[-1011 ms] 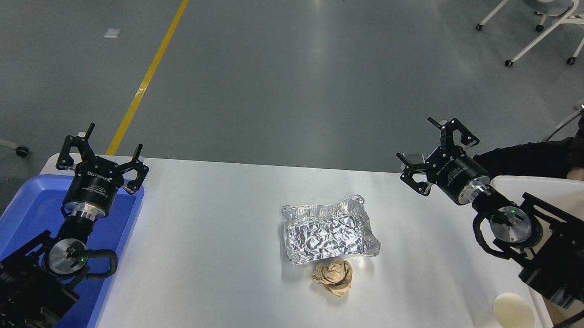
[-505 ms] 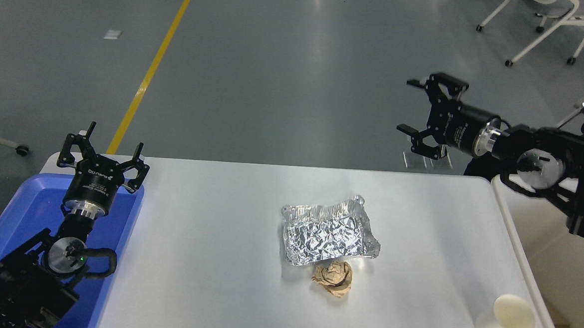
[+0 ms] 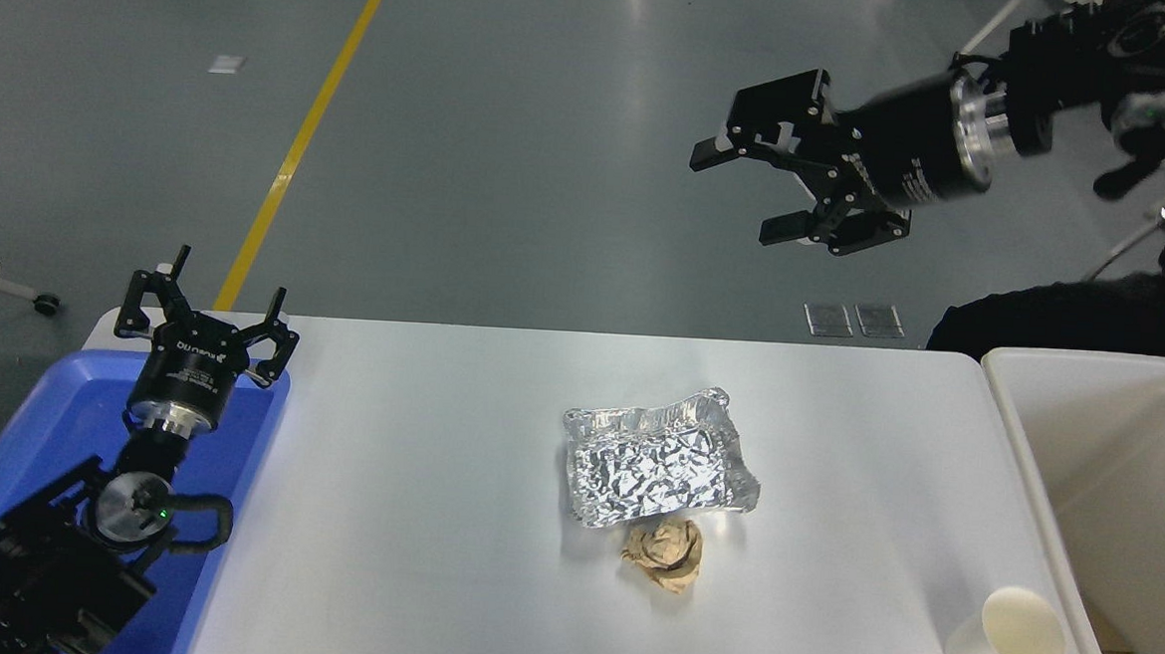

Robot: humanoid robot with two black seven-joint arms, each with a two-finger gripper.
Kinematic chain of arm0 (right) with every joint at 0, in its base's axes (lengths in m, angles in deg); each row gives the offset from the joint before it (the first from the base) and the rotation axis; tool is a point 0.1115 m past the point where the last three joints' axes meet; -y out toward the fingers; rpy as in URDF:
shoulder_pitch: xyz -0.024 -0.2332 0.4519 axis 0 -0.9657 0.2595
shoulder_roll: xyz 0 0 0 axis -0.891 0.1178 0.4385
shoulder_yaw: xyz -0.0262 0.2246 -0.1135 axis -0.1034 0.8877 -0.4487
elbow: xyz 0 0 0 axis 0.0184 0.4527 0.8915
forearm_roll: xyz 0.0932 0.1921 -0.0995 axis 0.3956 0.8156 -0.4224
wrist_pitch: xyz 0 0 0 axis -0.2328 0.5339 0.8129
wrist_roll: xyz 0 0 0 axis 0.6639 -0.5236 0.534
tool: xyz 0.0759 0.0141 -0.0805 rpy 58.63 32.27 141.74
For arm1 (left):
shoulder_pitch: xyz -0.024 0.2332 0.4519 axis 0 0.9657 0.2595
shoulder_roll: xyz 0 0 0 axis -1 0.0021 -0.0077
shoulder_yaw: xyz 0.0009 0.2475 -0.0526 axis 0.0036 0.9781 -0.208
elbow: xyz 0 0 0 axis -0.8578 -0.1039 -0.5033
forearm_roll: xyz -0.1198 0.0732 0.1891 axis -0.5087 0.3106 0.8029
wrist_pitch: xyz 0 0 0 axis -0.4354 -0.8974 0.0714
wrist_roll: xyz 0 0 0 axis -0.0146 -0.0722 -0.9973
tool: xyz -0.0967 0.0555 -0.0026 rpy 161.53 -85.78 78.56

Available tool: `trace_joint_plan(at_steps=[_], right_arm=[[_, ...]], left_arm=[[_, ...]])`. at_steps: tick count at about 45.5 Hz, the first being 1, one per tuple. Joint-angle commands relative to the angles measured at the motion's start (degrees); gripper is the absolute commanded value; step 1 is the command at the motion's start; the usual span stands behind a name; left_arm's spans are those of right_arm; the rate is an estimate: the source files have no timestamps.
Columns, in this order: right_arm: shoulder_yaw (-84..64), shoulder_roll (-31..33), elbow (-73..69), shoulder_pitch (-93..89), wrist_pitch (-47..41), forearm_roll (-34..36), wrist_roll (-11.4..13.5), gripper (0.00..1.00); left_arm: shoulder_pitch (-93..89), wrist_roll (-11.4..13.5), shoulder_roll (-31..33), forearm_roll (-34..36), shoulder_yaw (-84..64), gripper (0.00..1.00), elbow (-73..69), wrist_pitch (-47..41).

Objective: Pick up paper cup place in dustbin

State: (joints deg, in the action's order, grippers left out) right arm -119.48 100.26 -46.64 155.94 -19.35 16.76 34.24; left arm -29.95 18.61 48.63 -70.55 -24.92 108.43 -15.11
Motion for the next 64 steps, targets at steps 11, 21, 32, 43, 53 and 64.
trace_joint_plan(at_steps=[11,21,32,43,53,64], right_arm=[[-13.92,-8.40,-14.02,14.93,-2.70,-1.72,-0.18,1.00],[-19.63,-8.22,-19.39,16.26,-2.70,-1.90,-0.18,1.00],[-20.08,-9.10,-20.36,16.78,-2.70,-2.07,-0.09,1.00],[-19.28,-10.60,-19.21,15.38,-2.70,-2.60,-0.09,1.00],[-19.02,-9.72,-18.77,13.27,-2.70,-4.18,-0.09,1.00],[-23.58,-2.17,-18.77,8.96,0.28,-17.00,-0.18,1.00]], left_arm=[[0.00,-0.01,0.00,0.00,-0.02,1.00,0.00,0.00],[0.08,-0.01,0.00,-0.09,-0.11,1.00,0.00,0.00],[0.08,-0.01,0.08,-0.09,-0.11,1.00,0.00,0.00],[0.08,-0.01,0.08,-0.09,-0.11,1.00,0.00,0.00],[0.08,-0.01,0.08,-0.09,-0.11,1.00,0.00,0.00],[0.08,0.08,0.08,-0.18,-0.11,1.00,0.00,0.00]])
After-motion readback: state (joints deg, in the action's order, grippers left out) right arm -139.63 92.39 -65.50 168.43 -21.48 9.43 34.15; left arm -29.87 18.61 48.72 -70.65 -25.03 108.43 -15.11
